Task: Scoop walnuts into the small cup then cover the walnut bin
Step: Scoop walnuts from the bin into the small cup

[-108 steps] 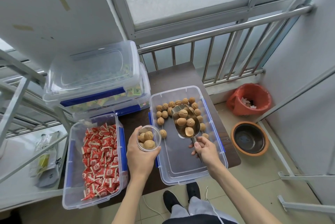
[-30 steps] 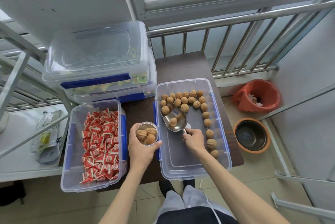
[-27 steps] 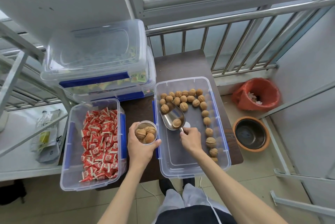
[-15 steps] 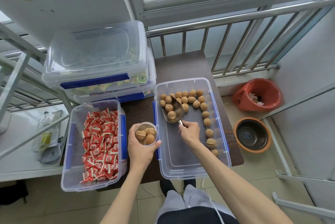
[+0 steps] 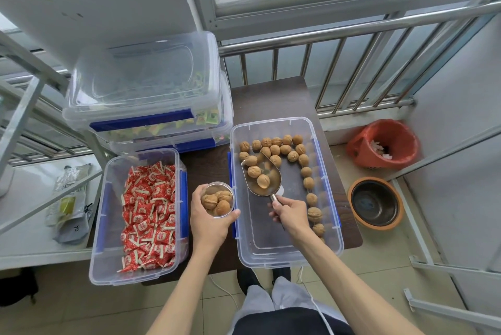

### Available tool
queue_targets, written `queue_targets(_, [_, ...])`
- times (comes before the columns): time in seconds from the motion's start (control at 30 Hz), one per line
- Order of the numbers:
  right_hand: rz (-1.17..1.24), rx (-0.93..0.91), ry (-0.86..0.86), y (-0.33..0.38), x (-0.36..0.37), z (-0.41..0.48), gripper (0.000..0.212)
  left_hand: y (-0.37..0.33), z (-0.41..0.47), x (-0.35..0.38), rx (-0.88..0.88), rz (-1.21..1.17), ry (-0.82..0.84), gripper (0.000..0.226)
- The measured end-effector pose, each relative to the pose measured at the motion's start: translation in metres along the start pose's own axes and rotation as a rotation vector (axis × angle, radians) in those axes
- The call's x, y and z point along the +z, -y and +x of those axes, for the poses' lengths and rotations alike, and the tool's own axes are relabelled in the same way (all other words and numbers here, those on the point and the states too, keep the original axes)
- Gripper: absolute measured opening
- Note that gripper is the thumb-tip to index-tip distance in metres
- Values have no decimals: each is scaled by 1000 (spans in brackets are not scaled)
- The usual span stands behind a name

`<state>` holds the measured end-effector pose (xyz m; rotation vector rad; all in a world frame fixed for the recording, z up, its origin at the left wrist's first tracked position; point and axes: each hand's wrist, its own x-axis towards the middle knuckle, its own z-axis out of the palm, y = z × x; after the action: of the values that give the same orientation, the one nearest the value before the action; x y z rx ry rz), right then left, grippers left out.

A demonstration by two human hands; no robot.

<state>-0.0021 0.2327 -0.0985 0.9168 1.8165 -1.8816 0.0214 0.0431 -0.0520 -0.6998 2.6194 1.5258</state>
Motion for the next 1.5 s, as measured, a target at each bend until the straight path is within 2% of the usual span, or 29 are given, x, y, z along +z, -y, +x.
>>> queue_targets(0.27, [-19,-55,43,19,-12,-13,24,3,1,1,-13,1,-9,96])
queue_targets(0.4, [-100,-94,169,35,-31,-23,25,3,0,1,-15,0,-5,95])
queue_targets(0.57, [-349,-161,437,67,-60,-34,22,4,1,1,1,1,0,96])
queue_targets(0.7, [-705,-228,550,112,-59,-49,23,4,-3,1,32,-37,1,91])
queue_targets(0.87, [-1127,-277,519,169,-29,-77,30,1,-3,-2,97,-4,-15,90])
queue_targets(1.0, [-1379,-367,479,202,2,-103,21,-3,-2,-3,129,33,-16,93])
queue_targets(1.07, [-1496,-417,466,212,16,-120,25,-4,-2,-3,139,40,-9,94])
queue_targets(1.27, [-1543,-483,454,224,24,-143,35,-2,-1,-8,148,24,19,98])
queue_targets(1.43, [-1526,-507,440,215,9,-143,28,2,-1,-12,134,-28,33,95])
queue_targets(1.5, [-1517,-520,427,212,3,-143,33,2,-1,-13,131,-46,41,94])
